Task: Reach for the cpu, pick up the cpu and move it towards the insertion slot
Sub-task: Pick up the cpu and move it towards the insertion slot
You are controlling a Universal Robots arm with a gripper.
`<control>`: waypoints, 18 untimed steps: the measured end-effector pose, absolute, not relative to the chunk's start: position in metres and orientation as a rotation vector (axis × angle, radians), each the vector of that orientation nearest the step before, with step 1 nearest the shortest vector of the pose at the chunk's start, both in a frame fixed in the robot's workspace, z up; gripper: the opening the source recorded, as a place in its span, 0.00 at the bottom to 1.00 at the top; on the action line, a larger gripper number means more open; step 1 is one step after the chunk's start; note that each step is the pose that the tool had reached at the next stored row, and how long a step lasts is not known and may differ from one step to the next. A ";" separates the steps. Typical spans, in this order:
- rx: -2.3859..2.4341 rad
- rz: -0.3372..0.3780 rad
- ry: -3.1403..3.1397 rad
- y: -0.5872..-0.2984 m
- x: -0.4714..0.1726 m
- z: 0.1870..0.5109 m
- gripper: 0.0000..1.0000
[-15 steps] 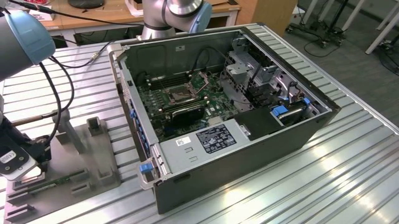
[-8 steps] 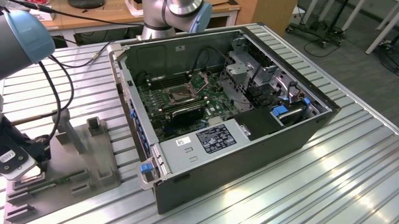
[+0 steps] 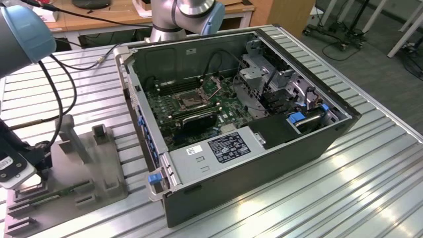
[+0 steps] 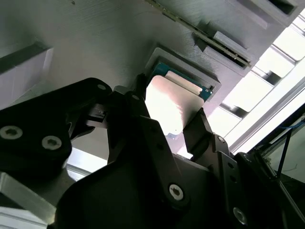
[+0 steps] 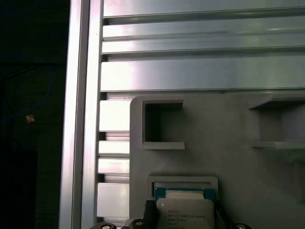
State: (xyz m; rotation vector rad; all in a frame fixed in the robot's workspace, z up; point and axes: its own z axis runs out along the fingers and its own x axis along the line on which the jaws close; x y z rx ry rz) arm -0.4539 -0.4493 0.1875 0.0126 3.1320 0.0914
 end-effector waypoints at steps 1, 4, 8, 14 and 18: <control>0.013 0.091 3.132 -0.449 -0.454 0.188 0.55; 0.013 0.091 3.132 -0.449 -0.454 0.192 0.55; 0.013 0.091 3.132 -0.449 -0.454 0.195 0.55; 0.013 0.091 3.132 -0.449 -0.454 0.202 0.55; 0.013 0.091 3.132 -0.449 -0.454 0.207 0.55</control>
